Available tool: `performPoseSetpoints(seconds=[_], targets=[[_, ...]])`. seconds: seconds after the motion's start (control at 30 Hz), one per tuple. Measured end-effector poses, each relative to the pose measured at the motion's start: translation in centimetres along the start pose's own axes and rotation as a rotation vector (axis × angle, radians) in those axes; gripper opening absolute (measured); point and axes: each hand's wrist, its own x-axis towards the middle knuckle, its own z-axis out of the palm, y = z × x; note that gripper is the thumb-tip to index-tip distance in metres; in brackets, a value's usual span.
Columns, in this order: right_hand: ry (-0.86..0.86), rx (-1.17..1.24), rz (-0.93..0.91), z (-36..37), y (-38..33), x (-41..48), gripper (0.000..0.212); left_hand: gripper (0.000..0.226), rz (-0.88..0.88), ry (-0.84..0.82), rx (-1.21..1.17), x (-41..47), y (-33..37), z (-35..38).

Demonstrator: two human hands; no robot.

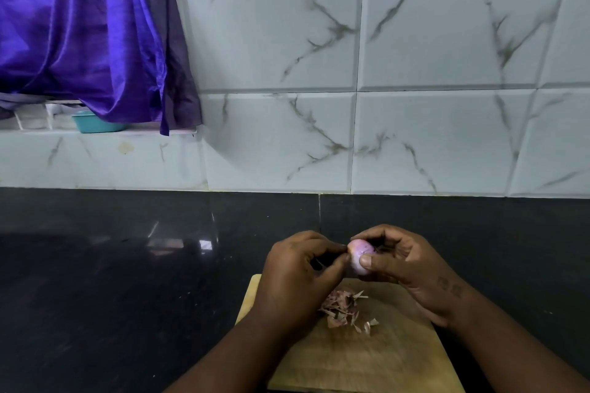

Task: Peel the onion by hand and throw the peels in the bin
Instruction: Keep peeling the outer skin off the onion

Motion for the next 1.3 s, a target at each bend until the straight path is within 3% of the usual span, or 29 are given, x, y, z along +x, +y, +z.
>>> performPoseSetpoints(seconds=[0.7,0.9,1.3], targets=[[0.004,0.014,0.01,0.3,0.1,0.0,0.045,0.012,0.013,0.017,0.014,0.0,0.3,-0.1],[0.007,0.001,0.003,0.4,0.3,0.0,0.031,0.01,0.051,0.016,0.121,-0.2,0.5,0.0],[0.008,-0.01,-0.001,0.5,0.1,0.0,0.047,0.02,0.105,0.033,0.26,-0.2,1.0,0.3]])
